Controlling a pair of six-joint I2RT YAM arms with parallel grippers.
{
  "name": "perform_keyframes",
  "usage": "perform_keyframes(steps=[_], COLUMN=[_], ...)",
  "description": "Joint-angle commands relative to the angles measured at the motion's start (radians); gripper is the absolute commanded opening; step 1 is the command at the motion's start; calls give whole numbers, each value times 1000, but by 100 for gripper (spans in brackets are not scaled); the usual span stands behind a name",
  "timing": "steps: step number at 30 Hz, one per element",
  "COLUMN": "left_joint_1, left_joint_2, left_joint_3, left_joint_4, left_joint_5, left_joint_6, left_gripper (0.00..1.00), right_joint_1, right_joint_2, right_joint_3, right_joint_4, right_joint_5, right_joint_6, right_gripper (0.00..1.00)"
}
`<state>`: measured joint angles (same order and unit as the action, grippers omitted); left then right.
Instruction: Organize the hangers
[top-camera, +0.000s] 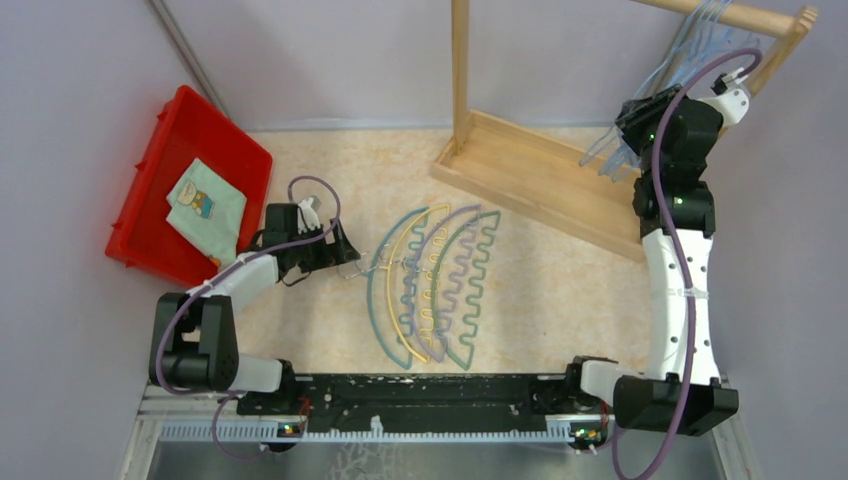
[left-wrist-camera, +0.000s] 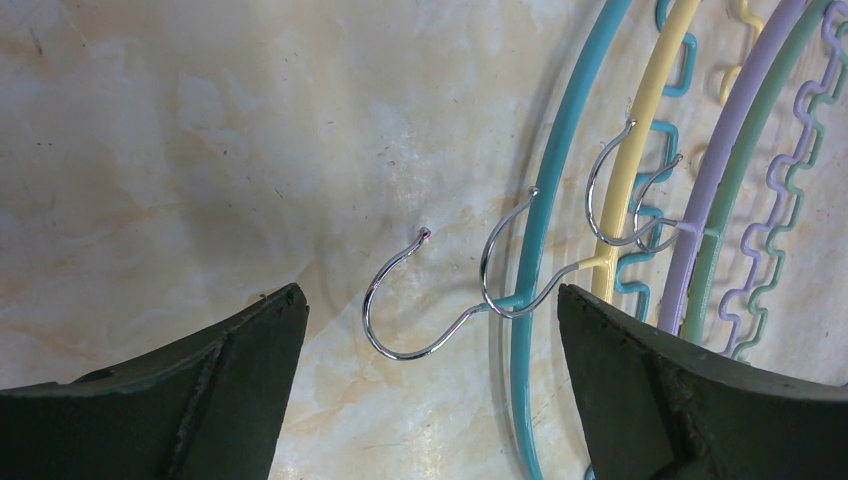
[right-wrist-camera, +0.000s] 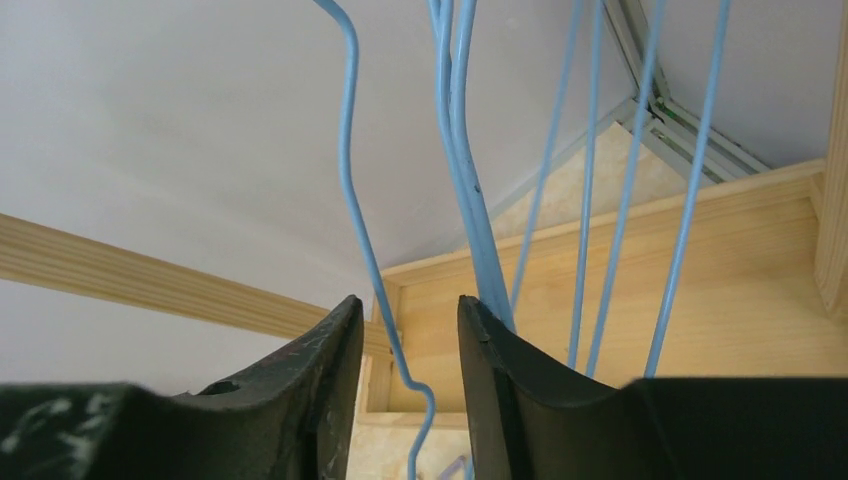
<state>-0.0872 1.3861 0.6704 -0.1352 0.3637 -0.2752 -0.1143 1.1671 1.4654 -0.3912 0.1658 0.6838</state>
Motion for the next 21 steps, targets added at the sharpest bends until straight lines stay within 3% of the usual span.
perform_keyframes(steps=[1, 7, 21], left_joint_1=[4, 4, 4], left_joint_2=[-12, -6, -1], left_joint_3=[-2, 1, 1], left_joint_4=[6, 10, 14], left_joint_5=[11, 11, 6], left_joint_6=[12, 8, 10], left_gripper=[100, 100, 100], right_joint_1=[-10, -10, -10], right_joint_2=[-9, -30, -202], right_joint_3=[14, 28, 47], right_joint_4=[17, 32, 61], right_joint_5=[14, -20, -87], right_joint_6=[-14, -32, -127], right_gripper=[44, 54, 57])
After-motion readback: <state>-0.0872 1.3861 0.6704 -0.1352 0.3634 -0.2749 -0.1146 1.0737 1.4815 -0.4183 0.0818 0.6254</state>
